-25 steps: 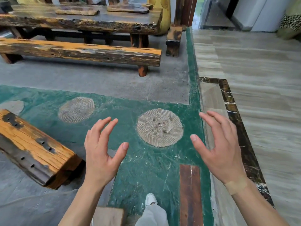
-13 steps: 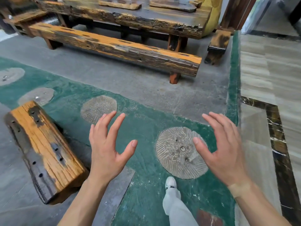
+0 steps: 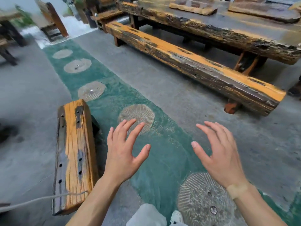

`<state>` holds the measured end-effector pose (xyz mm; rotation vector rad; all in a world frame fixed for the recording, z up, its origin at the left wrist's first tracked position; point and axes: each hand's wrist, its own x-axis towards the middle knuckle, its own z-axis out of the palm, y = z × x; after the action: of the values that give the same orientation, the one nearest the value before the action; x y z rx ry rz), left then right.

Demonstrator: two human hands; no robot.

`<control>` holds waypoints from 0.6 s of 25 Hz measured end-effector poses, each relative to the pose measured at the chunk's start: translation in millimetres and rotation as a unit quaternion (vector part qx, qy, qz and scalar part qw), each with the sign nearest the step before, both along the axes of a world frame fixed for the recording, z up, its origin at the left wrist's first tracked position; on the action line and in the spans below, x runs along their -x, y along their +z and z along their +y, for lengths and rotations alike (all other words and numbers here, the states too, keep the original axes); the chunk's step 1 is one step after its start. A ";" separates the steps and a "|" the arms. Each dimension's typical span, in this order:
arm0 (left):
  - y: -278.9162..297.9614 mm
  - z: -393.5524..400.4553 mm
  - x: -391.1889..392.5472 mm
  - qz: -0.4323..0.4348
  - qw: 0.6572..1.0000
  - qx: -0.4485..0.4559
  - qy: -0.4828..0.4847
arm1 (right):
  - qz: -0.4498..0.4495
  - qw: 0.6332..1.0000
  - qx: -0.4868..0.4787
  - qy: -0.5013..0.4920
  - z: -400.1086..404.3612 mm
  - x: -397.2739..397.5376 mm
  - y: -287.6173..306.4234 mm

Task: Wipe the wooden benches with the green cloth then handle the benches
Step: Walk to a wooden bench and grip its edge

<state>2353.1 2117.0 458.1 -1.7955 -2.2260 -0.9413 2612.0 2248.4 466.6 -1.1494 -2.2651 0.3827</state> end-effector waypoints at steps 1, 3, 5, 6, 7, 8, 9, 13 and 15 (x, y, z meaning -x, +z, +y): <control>-1.0 14.6 10.1 -0.003 1.000 0.005 0.007 | -0.003 1.000 0.003 0.015 21.5 14.3 -3.1; -8.3 48.6 37.4 -0.009 1.000 0.003 0.008 | -0.003 0.999 0.017 0.047 67.9 50.3 -12.3; -16.9 82.8 66.3 -0.011 1.000 -0.004 0.020 | -0.008 0.997 0.026 0.074 112.8 90.8 -21.6; -22.3 101.3 81.9 -0.016 0.999 -0.008 0.032 | -0.012 0.995 0.031 0.091 136.2 112.5 -26.9; -27.5 121.3 98.1 -0.020 0.999 -0.016 0.045 | -0.017 0.994 0.031 0.108 159.4 134.8 -30.3; -31.8 140.2 113.5 -0.024 0.998 -0.021 0.056 | -0.024 0.991 0.027 0.126 180.0 155.3 -31.9; -36.2 161.3 132.9 -0.036 0.997 -0.023 0.066 | -0.031 0.989 0.027 0.141 204.4 178.7 -32.7; -37.0 243.6 212.1 -0.091 0.991 -0.024 0.091 | -0.038 0.985 0.048 0.160 294.2 269.0 -17.8; -32.7 281.6 250.1 -0.104 0.989 -0.028 0.104 | -0.040 0.983 0.053 0.172 336.1 311.5 -9.5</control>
<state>2103.0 2398.6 425.4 -1.4660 -2.4237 -1.1790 2300.5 2584.5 457.1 -0.8320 -2.5463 0.6078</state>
